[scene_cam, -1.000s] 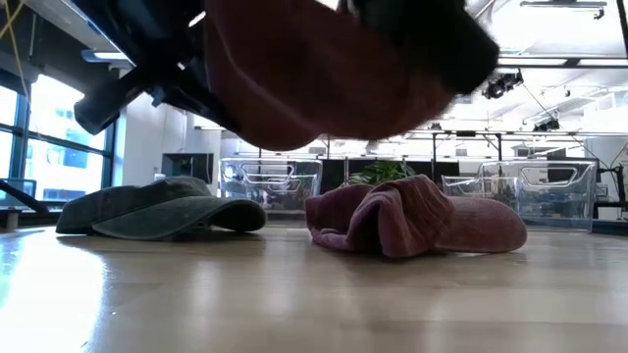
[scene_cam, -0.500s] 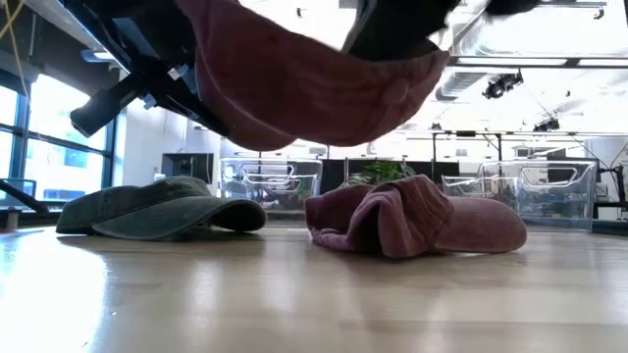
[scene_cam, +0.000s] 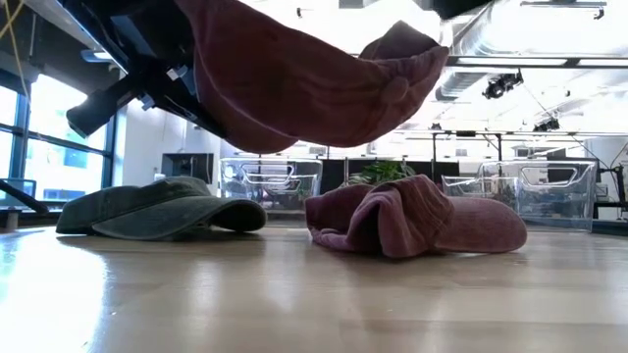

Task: Pick & Place hat
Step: Put the left red cap into the left transparent bin

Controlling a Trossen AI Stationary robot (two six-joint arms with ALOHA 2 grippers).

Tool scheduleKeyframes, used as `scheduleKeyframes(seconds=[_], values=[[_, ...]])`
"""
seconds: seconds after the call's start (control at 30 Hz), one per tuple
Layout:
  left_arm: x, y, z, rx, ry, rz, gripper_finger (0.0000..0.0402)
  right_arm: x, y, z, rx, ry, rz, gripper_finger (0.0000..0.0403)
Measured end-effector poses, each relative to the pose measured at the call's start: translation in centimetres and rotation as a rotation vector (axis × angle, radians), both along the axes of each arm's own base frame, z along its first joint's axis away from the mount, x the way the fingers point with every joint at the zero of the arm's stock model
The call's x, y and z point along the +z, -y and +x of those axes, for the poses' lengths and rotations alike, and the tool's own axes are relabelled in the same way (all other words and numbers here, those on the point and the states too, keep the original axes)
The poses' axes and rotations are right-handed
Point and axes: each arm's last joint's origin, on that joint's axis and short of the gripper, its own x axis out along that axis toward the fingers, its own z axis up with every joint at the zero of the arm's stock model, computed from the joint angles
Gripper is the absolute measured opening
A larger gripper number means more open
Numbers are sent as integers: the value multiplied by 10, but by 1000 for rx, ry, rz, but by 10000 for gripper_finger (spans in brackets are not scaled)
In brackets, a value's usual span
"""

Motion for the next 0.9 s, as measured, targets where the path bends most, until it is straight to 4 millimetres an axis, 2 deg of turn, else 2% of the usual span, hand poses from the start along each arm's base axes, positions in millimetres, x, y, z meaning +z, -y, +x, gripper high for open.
scheduleKeyframes(seconds=[0.2, 0.37, 0.5, 0.7, 0.73, 0.8, 0.9], values=[[0, 1, 0, -7, -4, -15, 0, -31, 4, 12, -5, -71, -134, 298], [0, 2, 2, -16, 8, -43, 0, -41, 19, 24, -116, -21, -204, 271], [0, 2, 2, -21, 6, -57, 0, -41, 26, 30, -151, -25, -127, 202], [1, 2, 2, -13, 13, -42, 0, -42, 22, 30, -136, -69, 50, 28], [1, 2, 2, -9, 18, -27, 2, -40, 21, 29, -131, -76, 91, 16], [1, 2, 2, -23, 6, 6, 9, -30, 21, 31, -151, -69, 226, 21], [0, -4, 0, -67, -93, 83, 29, -9, 29, 34, -178, -68, 391, 19]])
